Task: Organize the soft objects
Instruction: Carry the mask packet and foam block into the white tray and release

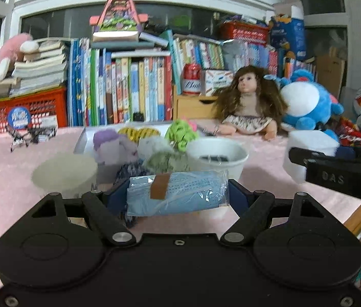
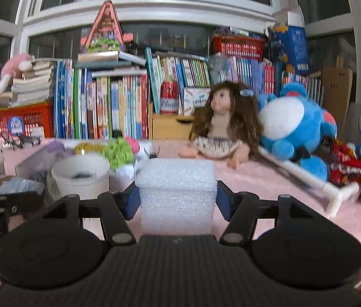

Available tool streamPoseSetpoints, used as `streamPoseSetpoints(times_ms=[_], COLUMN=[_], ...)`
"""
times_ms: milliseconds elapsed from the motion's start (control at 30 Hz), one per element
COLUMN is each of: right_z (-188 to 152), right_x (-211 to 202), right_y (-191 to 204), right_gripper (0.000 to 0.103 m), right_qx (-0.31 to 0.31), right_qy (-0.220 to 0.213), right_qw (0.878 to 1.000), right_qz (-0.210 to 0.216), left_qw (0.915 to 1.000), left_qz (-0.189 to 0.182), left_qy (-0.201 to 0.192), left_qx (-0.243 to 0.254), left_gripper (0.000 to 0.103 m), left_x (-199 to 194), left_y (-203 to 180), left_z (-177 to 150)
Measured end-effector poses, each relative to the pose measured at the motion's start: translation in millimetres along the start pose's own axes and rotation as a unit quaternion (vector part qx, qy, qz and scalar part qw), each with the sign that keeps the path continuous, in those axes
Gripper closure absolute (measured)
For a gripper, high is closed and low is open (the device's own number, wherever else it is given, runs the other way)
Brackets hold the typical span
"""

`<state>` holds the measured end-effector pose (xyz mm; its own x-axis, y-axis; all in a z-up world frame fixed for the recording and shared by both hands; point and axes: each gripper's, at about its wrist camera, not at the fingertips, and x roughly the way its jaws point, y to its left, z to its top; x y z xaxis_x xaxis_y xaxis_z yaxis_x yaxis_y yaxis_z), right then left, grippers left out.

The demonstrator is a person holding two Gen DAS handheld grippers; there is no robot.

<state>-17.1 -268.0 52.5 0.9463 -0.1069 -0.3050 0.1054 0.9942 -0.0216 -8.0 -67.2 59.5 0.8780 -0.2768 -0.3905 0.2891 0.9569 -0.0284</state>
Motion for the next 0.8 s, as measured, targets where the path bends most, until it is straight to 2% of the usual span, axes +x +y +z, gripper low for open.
streamPoseSetpoints(times_ms=[200,500,633,800], right_z=[36,80,95,110], right_x=[9,47,74,110], right_y=[-2,6,14,27], right_gripper=[0.038,0.038,0.038,0.038], right_qx=[0.016,0.038,0.043,0.032], right_qy=[-0.009,0.013,0.050,0.112], right_qw=[0.999,0.994,0.989,0.981], right_qz=[0.041,0.106,0.132,0.154], left_qw=[0.9996,0.9998,0.9997,0.9938], left_qz=[-0.018,-0.001,-0.003,-0.022], left_qy=[-0.015,-0.004,0.023,0.106], left_qx=[0.017,0.020,0.008,-0.026], left_gripper=[0.024,0.024,0.024,0.024], left_x=[-11,12,37,84], left_y=[10,53,76,104], left_z=[37,103,129,150])
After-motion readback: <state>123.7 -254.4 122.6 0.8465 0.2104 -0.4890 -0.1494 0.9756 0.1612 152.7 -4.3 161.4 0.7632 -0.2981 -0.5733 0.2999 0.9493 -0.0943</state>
